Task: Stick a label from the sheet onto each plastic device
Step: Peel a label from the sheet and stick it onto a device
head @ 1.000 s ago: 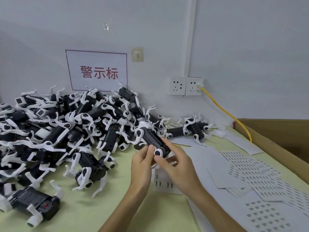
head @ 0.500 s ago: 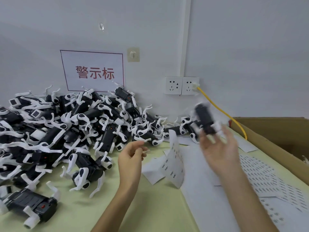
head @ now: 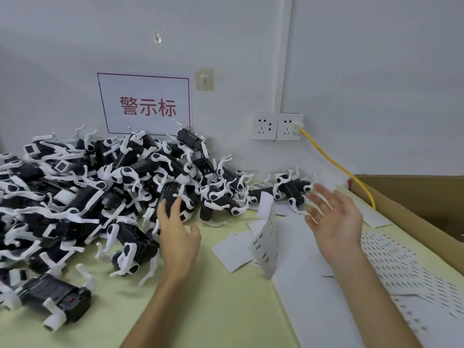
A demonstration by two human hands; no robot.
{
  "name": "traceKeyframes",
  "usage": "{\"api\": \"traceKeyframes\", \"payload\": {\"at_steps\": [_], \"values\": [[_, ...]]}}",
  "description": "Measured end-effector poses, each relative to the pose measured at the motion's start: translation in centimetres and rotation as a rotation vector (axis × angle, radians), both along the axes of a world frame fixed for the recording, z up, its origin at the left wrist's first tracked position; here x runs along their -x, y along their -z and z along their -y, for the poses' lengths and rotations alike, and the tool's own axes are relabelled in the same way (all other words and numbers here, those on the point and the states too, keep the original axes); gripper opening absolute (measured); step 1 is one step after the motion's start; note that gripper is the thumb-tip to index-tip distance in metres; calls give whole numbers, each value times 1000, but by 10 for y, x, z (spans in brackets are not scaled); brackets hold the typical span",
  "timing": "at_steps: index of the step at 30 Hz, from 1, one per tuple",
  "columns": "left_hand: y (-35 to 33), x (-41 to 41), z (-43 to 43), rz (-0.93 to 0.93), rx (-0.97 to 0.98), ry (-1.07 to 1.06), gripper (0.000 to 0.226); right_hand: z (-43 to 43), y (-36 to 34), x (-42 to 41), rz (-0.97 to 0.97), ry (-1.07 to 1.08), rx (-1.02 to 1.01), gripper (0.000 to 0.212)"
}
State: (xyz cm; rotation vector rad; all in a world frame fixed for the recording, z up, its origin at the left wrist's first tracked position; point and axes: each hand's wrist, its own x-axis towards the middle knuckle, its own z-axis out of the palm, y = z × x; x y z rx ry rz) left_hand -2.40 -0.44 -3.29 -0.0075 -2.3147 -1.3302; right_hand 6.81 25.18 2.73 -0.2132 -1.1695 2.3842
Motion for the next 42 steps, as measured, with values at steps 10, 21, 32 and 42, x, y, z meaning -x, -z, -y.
{"api": "traceKeyframes", "payload": {"at_steps": [10,21,32,42], "values": [[5,10,7,5,-142,3,34,51,11,7,77,-210,-285,28],[-3,4,7,-303,-286,-8,22,67,17,7,109,-291,-392,27],[9,10,9,-94,-97,82,26,71,19,7,107,-314,-432,25],[8,12,5,20,-105,46,21,74,20,7,121,-322,-473,26]]}}
